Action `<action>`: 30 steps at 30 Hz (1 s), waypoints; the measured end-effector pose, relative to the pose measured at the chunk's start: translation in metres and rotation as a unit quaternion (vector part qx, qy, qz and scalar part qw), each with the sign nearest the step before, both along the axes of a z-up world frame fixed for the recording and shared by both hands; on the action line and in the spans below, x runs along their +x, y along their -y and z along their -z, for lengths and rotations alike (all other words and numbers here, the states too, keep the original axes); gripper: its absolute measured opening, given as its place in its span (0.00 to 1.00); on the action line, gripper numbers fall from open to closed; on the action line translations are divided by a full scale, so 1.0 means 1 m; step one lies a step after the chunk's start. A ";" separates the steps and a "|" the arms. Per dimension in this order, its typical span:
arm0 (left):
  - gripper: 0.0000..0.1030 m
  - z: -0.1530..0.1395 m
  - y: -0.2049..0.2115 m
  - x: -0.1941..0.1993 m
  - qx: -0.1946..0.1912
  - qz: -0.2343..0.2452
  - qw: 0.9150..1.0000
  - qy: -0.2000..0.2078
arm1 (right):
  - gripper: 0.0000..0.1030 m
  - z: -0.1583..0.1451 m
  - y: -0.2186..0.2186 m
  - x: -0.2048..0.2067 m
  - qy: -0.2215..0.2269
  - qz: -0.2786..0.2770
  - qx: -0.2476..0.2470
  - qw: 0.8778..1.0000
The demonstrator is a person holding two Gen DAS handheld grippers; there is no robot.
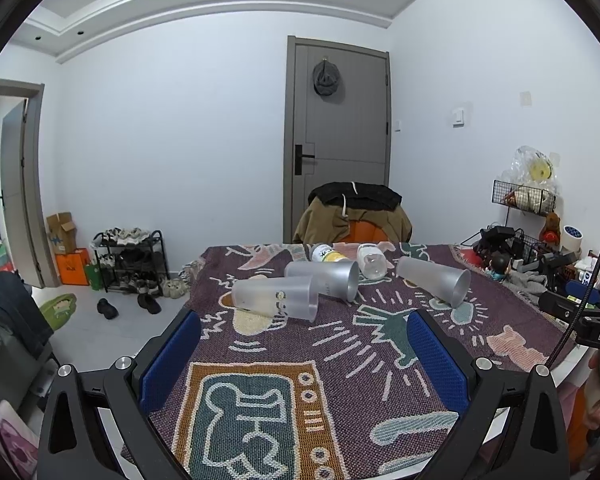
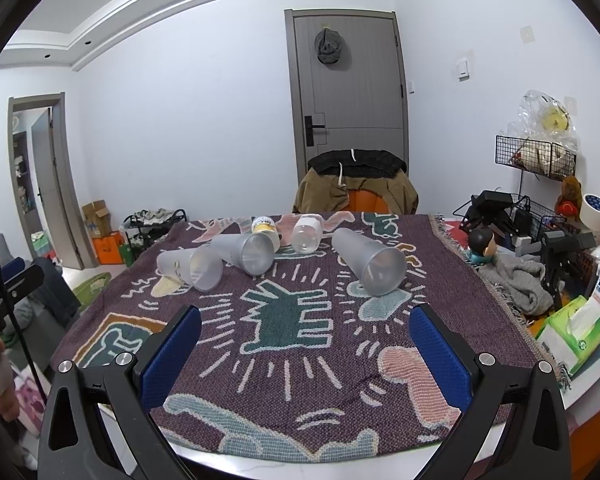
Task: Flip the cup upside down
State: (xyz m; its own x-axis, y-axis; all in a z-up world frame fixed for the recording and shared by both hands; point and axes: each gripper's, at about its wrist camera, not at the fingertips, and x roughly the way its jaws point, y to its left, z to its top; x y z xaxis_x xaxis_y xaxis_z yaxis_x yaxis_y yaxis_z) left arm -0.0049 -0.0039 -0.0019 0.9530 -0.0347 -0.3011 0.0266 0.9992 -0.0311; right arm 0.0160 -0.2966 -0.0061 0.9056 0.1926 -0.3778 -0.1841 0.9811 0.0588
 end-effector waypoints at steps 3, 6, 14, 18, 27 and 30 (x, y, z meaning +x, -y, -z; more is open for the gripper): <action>1.00 0.000 0.000 0.000 0.001 -0.001 1.000 0.000 | 1.00 0.001 0.000 0.000 0.000 0.000 0.000 1.000; 1.00 0.000 0.000 0.000 0.001 -0.001 1.000 0.000 | 1.00 0.001 -0.001 0.000 -0.001 -0.001 0.000 1.000; 1.00 0.002 0.000 0.000 0.002 -0.002 1.000 -0.002 | 1.00 0.002 -0.001 0.000 -0.003 -0.001 -0.002 1.000; 1.00 0.002 -0.002 0.003 0.002 -0.001 1.000 -0.006 | 1.00 0.005 -0.001 0.003 -0.011 -0.005 -0.003 1.000; 1.00 0.007 -0.007 0.016 -0.002 -0.002 1.000 -0.020 | 1.00 0.001 0.003 0.019 -0.035 -0.011 -0.002 0.999; 1.00 0.006 -0.009 0.019 -0.004 -0.004 1.000 -0.023 | 1.00 -0.003 -0.002 0.024 -0.035 -0.023 -0.003 0.999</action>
